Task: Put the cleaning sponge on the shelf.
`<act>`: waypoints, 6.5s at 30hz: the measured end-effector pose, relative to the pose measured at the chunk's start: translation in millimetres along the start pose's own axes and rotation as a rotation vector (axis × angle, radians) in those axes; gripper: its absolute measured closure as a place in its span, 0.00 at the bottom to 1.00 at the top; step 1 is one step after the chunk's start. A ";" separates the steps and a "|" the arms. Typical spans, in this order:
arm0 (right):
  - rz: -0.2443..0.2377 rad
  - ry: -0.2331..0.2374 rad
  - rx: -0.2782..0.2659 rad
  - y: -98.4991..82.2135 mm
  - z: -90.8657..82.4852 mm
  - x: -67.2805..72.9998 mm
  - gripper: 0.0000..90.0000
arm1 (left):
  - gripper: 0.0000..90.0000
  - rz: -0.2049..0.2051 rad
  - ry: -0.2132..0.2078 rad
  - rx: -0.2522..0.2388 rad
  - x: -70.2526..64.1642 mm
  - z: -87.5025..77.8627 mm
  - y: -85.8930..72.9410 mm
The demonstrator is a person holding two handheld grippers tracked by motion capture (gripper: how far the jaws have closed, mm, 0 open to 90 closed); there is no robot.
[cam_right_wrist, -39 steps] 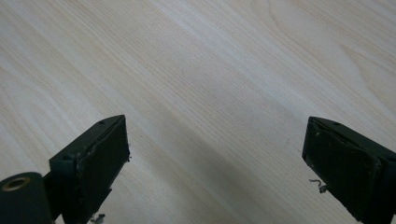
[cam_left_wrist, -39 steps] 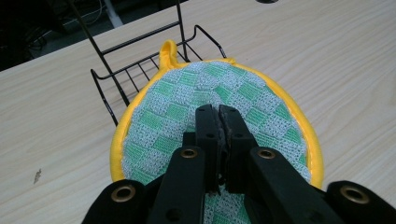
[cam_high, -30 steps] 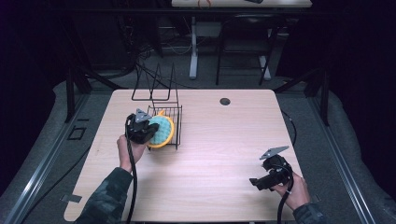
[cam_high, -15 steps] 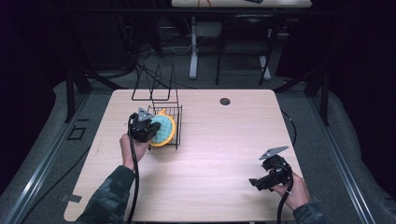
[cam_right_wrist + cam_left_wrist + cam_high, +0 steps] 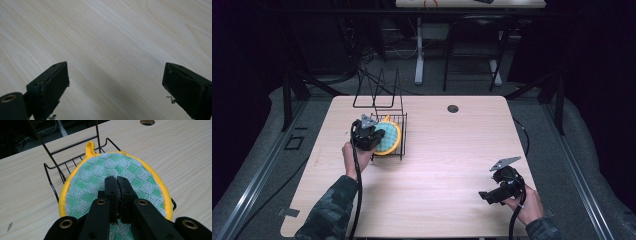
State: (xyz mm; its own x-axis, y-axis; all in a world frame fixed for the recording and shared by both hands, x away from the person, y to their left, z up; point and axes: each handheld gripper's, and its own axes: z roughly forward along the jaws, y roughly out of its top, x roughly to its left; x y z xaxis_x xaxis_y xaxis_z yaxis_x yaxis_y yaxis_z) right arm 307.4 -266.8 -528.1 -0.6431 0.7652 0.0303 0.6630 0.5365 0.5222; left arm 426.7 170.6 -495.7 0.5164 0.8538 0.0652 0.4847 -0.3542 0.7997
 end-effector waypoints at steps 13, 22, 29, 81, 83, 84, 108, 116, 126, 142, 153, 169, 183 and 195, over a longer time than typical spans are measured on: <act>0.000 0.002 0.002 -0.1 0.2 0.3 0.07 | 0.98 0.002 0.009 -0.003 -0.2 7.7 -0.3; -0.002 0.002 0.003 -0.3 0.3 0.3 0.07 | 0.98 0.000 0.015 0.002 -0.5 13.0 -0.9; -0.003 0.002 0.003 -0.3 0.2 0.4 0.07 | 0.98 -0.002 0.016 0.000 0.0 16.1 -1.4; -0.010 0.005 0.005 -0.8 0.1 0.2 0.08 | 0.97 0.000 0.034 0.045 2.9 43.9 -6.5; -0.004 0.007 0.006 -0.7 0.2 0.4 0.08 | 0.97 -0.003 0.027 0.051 3.7 44.2 -6.4; -0.003 0.008 0.006 -0.8 0.2 0.4 0.08 | 0.96 -0.005 0.025 0.050 3.8 44.7 -6.5; -0.013 0.012 0.009 0.0 -0.3 1.9 0.08 | 0.87 0.005 0.031 0.050 3.5 43.6 -3.8; -0.016 0.018 0.007 1.7 0.6 2.3 0.08 | 0.51 -0.024 0.026 0.033 3.7 37.3 -5.5; -0.021 0.024 0.009 4.0 1.8 2.7 0.08 | 0.20 -0.045 0.034 0.003 0.1 21.4 -6.1; -0.024 0.008 -0.003 3.6 0.0 1.7 0.03 | 0.12 -0.027 0.033 -0.016 -1.8 -25.9 -17.2; -0.016 -0.001 -0.002 3.4 0.5 2.0 0.00 | 0.04 -0.013 0.054 0.017 -0.2 -58.9 -30.9; -0.025 -0.001 0.018 1.8 1.2 2.4 0.00 | 0.00 -0.004 0.039 0.077 -14.5 -101.0 -67.5; -0.026 -0.001 0.042 0.6 2.6 3.9 0.02 | 0.00 -0.050 0.031 0.152 -6.4 -120.1 -107.3; -0.030 -0.004 0.048 -0.7 3.3 2.9 0.03 | 0.00 -0.034 -0.007 0.200 -4.3 -109.2 -109.1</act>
State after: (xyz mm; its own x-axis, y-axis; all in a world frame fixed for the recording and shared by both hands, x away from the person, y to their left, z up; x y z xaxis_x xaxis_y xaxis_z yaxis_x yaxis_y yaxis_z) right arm 306.3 -263.7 -531.2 -0.6613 0.7500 0.0120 0.6613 0.5753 0.4814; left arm 294.4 247.3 -518.1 0.5017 0.8643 0.0353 0.6322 -0.3942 0.6670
